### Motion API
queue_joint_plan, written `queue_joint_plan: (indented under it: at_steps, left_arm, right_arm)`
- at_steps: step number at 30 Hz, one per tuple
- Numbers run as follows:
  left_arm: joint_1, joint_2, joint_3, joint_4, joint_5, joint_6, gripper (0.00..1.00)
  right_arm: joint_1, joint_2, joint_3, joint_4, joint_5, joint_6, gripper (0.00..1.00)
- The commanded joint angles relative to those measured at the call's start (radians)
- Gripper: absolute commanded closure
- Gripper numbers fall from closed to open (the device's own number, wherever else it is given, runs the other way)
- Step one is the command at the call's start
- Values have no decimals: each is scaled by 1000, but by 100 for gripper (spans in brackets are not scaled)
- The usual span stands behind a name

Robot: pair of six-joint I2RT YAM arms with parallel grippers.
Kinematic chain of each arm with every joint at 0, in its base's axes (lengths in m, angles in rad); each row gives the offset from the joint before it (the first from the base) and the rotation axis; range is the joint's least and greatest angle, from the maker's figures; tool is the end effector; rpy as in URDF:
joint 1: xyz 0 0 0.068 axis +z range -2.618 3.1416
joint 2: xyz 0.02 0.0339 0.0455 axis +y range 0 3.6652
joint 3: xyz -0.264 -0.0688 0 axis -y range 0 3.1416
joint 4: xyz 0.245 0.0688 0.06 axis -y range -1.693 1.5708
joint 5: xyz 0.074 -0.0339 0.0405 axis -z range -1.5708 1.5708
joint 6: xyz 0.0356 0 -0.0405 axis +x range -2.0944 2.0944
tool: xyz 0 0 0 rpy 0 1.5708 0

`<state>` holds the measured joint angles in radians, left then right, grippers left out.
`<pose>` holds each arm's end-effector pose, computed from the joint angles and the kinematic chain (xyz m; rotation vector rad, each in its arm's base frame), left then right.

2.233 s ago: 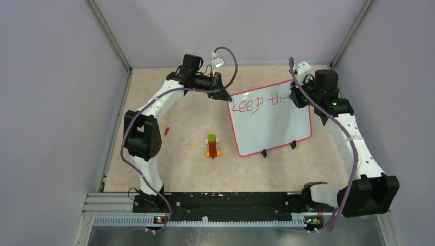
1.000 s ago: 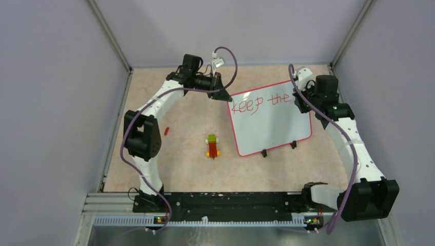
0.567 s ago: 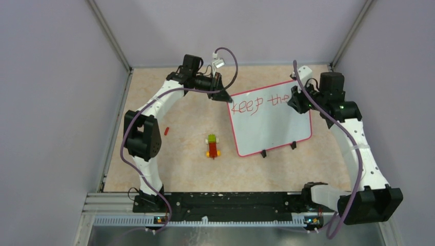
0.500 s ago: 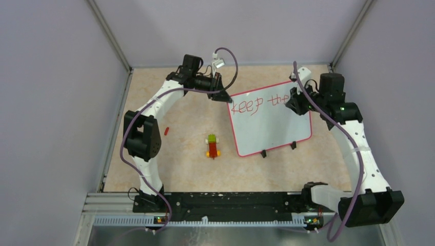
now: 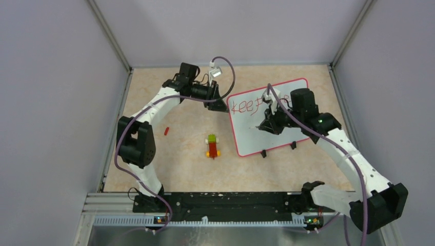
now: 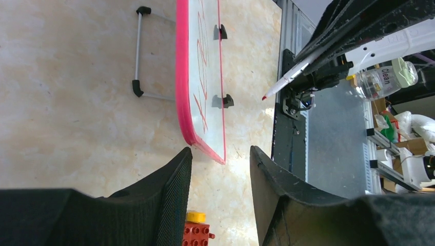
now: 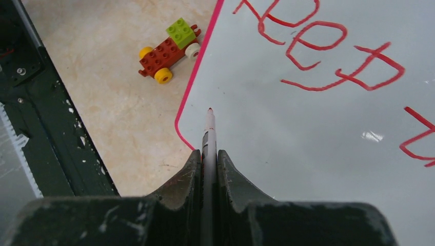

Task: Write a sentence on the whiteboard

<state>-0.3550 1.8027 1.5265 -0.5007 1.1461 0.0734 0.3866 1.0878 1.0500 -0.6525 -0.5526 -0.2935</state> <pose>0.3600 -0.1681 0.2992 1.0054 1.9389 -1.4710 0.2013 0.1021 0.3316 -1.0125 1.9793 0.6725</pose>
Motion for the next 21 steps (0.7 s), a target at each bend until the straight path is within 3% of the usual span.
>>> queue_joint_plan:
  at_steps: [1,15,21]
  left_arm:
    - [2,-37,-31,35,42,6,50]
    - [-24,4,-40,93,51,-50,64]
    - [-25,21,-40,120,46,-70,64]
  right_arm:
    - [64,-14,-24,132,16,57,100]
    - [224,34,-90,278,313,43,100]
    - [230,34,-96,275,315,34,100]
